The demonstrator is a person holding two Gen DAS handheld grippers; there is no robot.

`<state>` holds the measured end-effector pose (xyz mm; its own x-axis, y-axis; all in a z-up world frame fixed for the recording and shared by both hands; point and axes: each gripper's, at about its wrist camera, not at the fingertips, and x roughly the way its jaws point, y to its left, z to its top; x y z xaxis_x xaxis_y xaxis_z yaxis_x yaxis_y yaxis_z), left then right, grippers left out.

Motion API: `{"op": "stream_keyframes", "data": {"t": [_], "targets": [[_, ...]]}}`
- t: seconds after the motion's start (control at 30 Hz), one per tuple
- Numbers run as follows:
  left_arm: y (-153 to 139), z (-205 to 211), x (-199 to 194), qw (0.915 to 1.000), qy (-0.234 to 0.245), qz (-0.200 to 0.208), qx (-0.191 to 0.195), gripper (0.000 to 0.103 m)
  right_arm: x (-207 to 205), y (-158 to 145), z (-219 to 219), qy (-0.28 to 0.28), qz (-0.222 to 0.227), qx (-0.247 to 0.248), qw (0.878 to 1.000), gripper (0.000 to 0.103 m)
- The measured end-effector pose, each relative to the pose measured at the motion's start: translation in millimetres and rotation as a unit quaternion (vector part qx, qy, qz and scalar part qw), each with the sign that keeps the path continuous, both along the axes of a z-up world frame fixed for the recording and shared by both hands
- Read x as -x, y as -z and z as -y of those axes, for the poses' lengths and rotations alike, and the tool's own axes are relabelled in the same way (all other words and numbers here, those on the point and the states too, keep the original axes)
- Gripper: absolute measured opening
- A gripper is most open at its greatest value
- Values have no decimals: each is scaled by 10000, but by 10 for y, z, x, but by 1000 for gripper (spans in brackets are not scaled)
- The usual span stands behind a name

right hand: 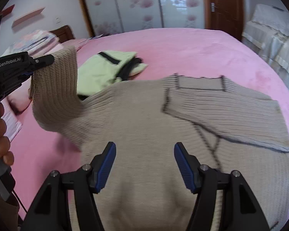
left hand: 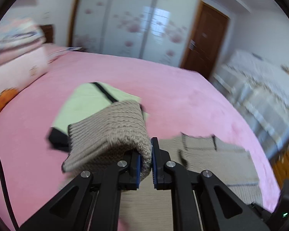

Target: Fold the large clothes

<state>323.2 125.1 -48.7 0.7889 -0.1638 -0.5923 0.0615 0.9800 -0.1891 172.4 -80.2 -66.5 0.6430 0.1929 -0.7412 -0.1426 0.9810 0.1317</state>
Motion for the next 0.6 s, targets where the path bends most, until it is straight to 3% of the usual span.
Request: {"op": "stream_keyframes", "data": {"t": [0.13,0.23,0.3,0.37,0.4,0.47,0.5,0.53,0.6], "targets": [[428,648,-195,9968,507,-582,-208,8,-2,56,539,473,-73,76,9988,63],[921,1046,-300,9894,709,-1181,-450,9,0,151,852,710,-213,67,9972,63],[1259,1198,-329,9823,793,-1599,-565,15,-1,207,978,802,-315,46,9963,63],[1480,1264,-309,9770,870,-1867,-543,32,1,272,1089,866,-406,-41,9954,63],[1532,1291,-279,9770,905,-1857,-525,35,-1,301,1125,875,-451,-84,9951,63],[1530,1312,-187,9773,1055,-1789,-406,60,-6,343,1161,861,-509,-177,9948,63],[1499,1320,-154,9771,1138,-1775,-299,66,-6,348,1163,850,-513,-202,9949,63],[1449,1307,-113,9771,1195,-1750,-214,71,-10,346,1158,829,-499,-242,9950,63],[1326,1289,-12,9768,1330,-1675,-63,71,-7,330,1151,788,-464,-313,9953,63]]}}
